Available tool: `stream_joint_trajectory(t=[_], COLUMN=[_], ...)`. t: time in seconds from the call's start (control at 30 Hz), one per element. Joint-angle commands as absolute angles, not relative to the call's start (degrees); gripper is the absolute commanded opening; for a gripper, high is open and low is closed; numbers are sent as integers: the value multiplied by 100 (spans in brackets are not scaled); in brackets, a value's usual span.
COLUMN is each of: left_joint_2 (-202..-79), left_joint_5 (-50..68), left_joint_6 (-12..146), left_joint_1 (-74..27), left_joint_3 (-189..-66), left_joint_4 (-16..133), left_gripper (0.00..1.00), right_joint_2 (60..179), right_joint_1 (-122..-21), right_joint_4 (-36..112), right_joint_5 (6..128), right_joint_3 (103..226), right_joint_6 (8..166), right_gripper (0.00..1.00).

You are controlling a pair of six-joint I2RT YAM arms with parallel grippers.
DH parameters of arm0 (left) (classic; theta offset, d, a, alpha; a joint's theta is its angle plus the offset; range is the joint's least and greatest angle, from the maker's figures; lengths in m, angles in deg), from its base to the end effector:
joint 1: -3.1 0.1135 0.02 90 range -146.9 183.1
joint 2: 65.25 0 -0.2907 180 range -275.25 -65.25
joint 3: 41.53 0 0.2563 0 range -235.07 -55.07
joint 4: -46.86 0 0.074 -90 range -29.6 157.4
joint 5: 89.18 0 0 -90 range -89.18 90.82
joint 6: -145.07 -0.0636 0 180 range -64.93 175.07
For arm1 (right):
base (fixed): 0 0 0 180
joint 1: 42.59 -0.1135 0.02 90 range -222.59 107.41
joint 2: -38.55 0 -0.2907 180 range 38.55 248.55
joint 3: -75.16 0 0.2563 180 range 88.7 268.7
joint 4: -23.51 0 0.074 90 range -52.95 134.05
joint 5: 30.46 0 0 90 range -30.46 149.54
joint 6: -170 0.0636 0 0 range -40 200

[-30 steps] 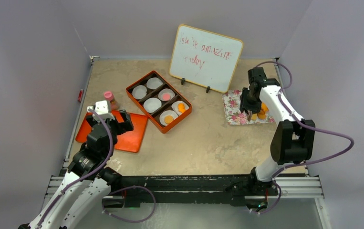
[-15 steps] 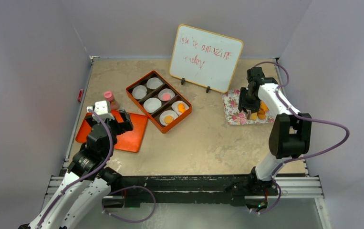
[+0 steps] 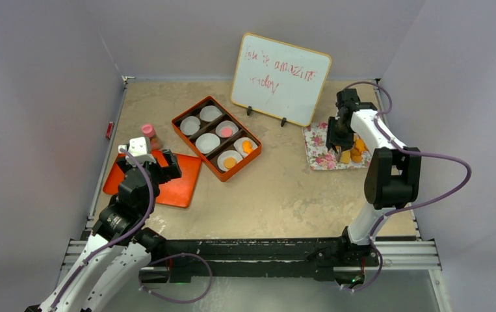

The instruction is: Pack the cookies

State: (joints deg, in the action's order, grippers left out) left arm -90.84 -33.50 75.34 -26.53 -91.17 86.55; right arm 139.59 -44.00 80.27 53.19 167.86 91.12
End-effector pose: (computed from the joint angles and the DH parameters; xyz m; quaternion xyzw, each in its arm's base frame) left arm 0.1166 -0.0250 0.3094 -0.1156 0.7733 -0.0304 0.6227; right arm 0.3871 0.0025 0.2372 0.0944 0.9705 -0.0303 0.2199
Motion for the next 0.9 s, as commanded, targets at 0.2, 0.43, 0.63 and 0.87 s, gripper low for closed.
stream_joint_trajectory(t=[0.2,0.43,0.63,0.87], left_joint_2=[-9114,-9153,-9171,-9189], left_joint_5=[-3408,-3364,-3337,-3313], left_joint_6=[7423,7423,7423,7427], left_joint_1=[-2608,-2595,-2600,-2584], left_joint_3=[-9093,-9093,-9094,-9102], left_joint_4=[8452,8439,8439,8439], left_gripper=[97,97,97,97], right_joint_2=[13664,13271,12909,12655], right_joint_1=[-4365,-4373,-4496,-5137], right_joint_4=[8263,8253,8274,8306], right_joint_5=[5317,5531,5854,5827], right_joint_3=[17067,17057,17050,17243], right_joint_6=[8929,8853,8870,8923], right_gripper=[34,29,26,26])
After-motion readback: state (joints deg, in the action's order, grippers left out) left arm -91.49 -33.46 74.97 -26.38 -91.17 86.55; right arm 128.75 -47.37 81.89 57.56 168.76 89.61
